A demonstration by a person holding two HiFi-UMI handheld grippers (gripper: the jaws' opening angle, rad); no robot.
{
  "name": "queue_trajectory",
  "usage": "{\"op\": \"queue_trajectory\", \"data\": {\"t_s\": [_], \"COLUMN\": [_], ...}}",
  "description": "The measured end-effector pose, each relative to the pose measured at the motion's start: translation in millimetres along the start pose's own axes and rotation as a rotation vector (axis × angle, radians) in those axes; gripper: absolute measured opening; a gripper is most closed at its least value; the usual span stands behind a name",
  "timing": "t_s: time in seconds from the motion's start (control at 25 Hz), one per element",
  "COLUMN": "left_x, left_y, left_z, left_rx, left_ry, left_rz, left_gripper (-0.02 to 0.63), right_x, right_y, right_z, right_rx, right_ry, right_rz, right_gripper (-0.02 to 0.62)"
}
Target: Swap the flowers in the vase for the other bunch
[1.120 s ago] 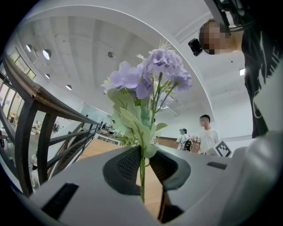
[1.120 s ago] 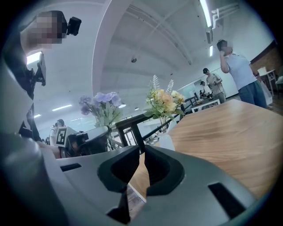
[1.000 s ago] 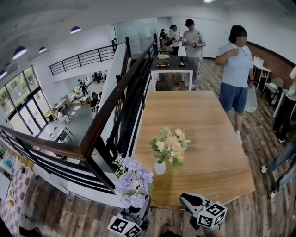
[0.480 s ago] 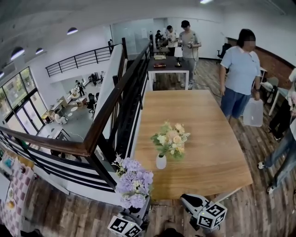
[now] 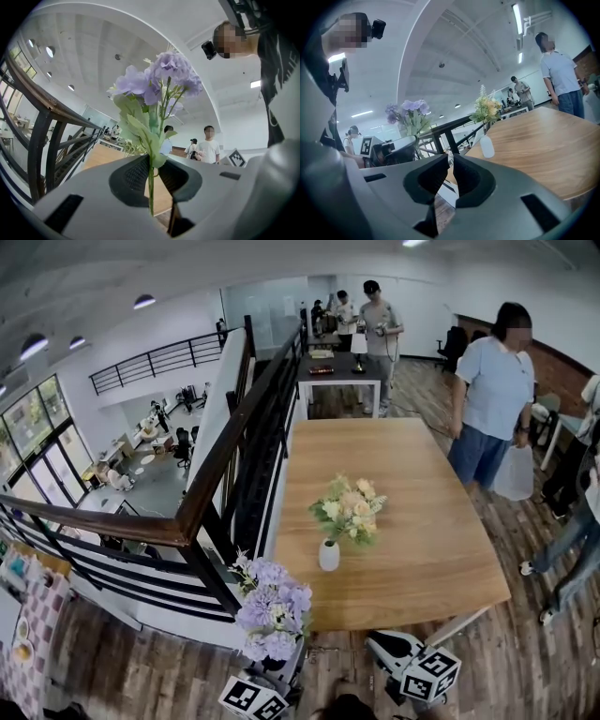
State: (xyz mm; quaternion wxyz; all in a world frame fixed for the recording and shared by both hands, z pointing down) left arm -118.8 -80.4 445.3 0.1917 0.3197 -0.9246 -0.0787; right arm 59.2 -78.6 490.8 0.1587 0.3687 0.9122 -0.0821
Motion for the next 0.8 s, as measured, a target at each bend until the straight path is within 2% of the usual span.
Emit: {"op": "queue_trajectory", "data": {"t_s": [0.8], "left_x": [-27.0], "left_y": [63.3], "left_z": [-12.0], "left_rx": [0.035], "left_ry": [0.028], "left_rz": [-0.013], "left_gripper": [0.06], "right_x": [47.6], "right_y": [39.9], "right_z": [-39.8], "right_rx": [0.023], "right_ry": [-0.037], "right_rz": [-0.026], "right_gripper": [0.057]}}
Point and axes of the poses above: the fingertips, and each gripper's own axes: y backward along the fingers, x to its left, z out of its top, the point moved 3 cm from there along y, backward along the fingers, and after that the axes turned 9 degrees about -x, right-handed, at the moved point
